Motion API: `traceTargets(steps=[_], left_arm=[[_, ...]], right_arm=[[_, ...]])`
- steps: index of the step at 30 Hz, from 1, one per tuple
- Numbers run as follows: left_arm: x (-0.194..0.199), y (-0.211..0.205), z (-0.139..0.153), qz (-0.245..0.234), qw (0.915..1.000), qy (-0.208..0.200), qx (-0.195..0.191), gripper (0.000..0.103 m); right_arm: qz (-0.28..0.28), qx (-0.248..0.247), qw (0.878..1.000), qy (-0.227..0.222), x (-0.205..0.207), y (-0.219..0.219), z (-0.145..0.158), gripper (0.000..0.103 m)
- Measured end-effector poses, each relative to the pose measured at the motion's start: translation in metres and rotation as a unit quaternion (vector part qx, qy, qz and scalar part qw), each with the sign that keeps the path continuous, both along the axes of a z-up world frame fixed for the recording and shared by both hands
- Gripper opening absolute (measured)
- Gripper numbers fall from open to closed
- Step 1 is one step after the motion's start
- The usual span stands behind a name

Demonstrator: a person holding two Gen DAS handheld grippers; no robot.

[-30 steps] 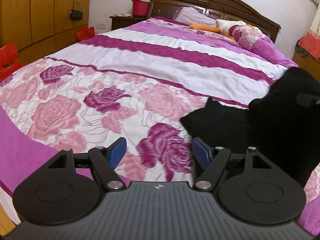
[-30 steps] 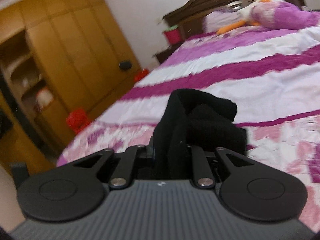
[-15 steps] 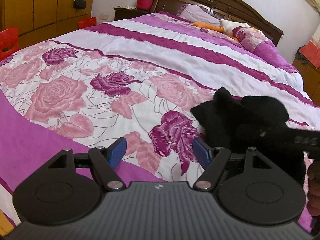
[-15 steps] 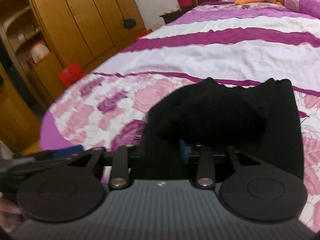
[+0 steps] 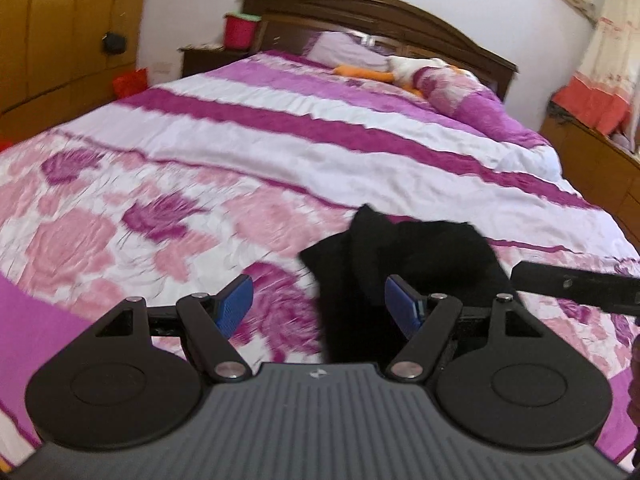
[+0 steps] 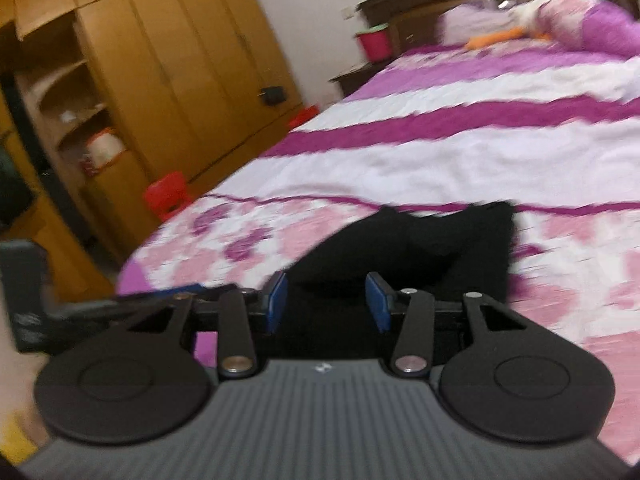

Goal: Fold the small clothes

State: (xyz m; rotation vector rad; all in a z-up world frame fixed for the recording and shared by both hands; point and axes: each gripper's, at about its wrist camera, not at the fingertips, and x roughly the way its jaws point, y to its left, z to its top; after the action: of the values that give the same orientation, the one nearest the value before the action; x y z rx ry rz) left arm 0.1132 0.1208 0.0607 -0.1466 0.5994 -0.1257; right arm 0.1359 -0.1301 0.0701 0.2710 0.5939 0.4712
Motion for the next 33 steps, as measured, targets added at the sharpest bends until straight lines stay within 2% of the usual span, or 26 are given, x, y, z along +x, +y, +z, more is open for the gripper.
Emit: traceTargets(steps=[6, 9, 12, 16, 17, 18, 20, 22, 25, 29, 33], left_arm=[[0.023, -0.043, 0.016, -0.049, 0.9978, -0.004, 0.045, 0.077], [0.039, -0.068, 0.017, -0.086, 0.9943, 0.007, 0.063, 0.077], [0.056, -0.095, 0.008, -0.116, 0.9883, 0.019, 0.098, 0.077], [0.079, -0.119, -0.017, -0.111, 0.9819, 0.031, 0.150, 0.076], [0.083, -0.121, -0.022, -0.108, 0.9817, 0.027, 0.155, 0.069], [0.085, -0.121, -0.026, -0.108, 0.9822, 0.020, 0.152, 0.046], [0.085, -0.114, -0.026, -0.107, 0.9860, 0.009, 0.127, 0.016], [0.086, -0.102, -0.020, -0.087, 0.9918, -0.010, 0.092, 0.014], [0.092, -0.082, -0.015, -0.047, 0.9957, -0.027, 0.075, 0.012], [0.117, -0.056, -0.033, -0.016, 0.9979, 0.007, 0.063, 0.010], [0.135, -0.042, -0.058, 0.002, 0.9967, 0.040, 0.070, 0.010]], right_arm=[[-0.090, -0.027, 0.996, 0.009, 0.002, -0.038, -0.016, 0.047], [-0.113, -0.023, 0.993, 0.022, 0.005, -0.053, -0.027, 0.048], [-0.122, -0.012, 0.992, 0.031, 0.007, -0.062, -0.039, 0.048], [-0.124, -0.011, 0.992, 0.037, 0.009, -0.064, -0.049, 0.048], [-0.121, -0.011, 0.992, 0.039, 0.010, -0.064, -0.051, 0.048], [-0.118, -0.012, 0.992, 0.040, 0.011, -0.064, -0.052, 0.048], [-0.115, -0.015, 0.992, 0.040, 0.011, -0.064, -0.054, 0.048], [-0.108, -0.015, 0.993, 0.039, 0.012, -0.064, -0.055, 0.047], [-0.094, -0.007, 0.995, 0.038, 0.014, -0.064, -0.058, 0.047], [-0.063, 0.006, 0.997, 0.043, 0.017, -0.053, -0.066, 0.047], [-0.061, -0.021, 0.997, 0.032, 0.018, -0.036, -0.072, 0.050]])
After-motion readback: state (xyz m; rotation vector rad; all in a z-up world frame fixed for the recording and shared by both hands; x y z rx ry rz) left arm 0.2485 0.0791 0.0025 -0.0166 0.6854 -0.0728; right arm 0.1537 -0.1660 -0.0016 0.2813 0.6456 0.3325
